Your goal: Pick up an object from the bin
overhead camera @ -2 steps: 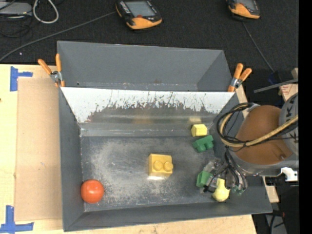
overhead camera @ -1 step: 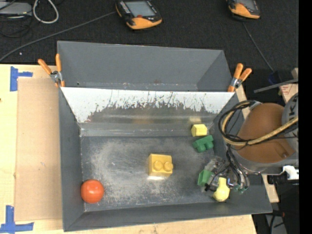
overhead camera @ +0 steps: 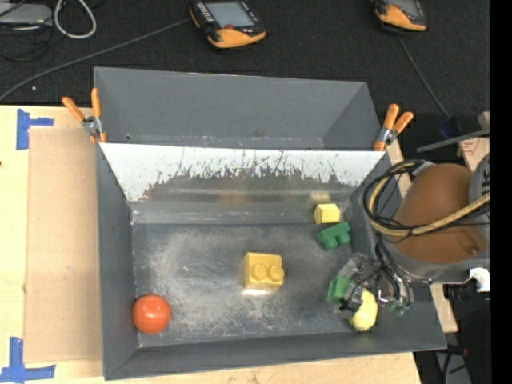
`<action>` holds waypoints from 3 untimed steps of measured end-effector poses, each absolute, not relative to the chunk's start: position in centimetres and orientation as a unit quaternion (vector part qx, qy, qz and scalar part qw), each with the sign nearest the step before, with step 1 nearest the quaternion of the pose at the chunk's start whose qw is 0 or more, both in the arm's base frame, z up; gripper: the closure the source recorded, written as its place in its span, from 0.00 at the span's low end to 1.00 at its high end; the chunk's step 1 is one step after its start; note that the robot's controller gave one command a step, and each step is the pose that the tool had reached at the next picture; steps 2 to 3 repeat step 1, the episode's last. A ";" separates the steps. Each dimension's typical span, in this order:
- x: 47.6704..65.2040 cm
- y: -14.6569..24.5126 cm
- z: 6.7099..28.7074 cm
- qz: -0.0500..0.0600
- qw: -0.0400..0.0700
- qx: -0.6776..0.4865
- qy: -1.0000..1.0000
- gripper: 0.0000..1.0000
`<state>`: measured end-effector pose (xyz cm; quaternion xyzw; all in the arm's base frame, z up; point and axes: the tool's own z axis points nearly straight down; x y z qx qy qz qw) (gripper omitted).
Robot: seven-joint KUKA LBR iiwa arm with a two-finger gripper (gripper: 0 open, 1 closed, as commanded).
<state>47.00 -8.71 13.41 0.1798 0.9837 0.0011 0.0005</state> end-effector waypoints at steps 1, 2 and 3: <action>47.0 -8.7 15.0 0.001 0.000 0.179 0.984 1.00; 47.0 -8.7 15.0 0.001 0.000 0.179 0.984 1.00; 47.0 -8.7 15.0 0.001 0.000 0.179 0.984 1.00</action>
Offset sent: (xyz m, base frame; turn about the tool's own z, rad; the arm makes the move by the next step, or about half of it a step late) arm 0.0003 -0.0003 0.0568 -0.0014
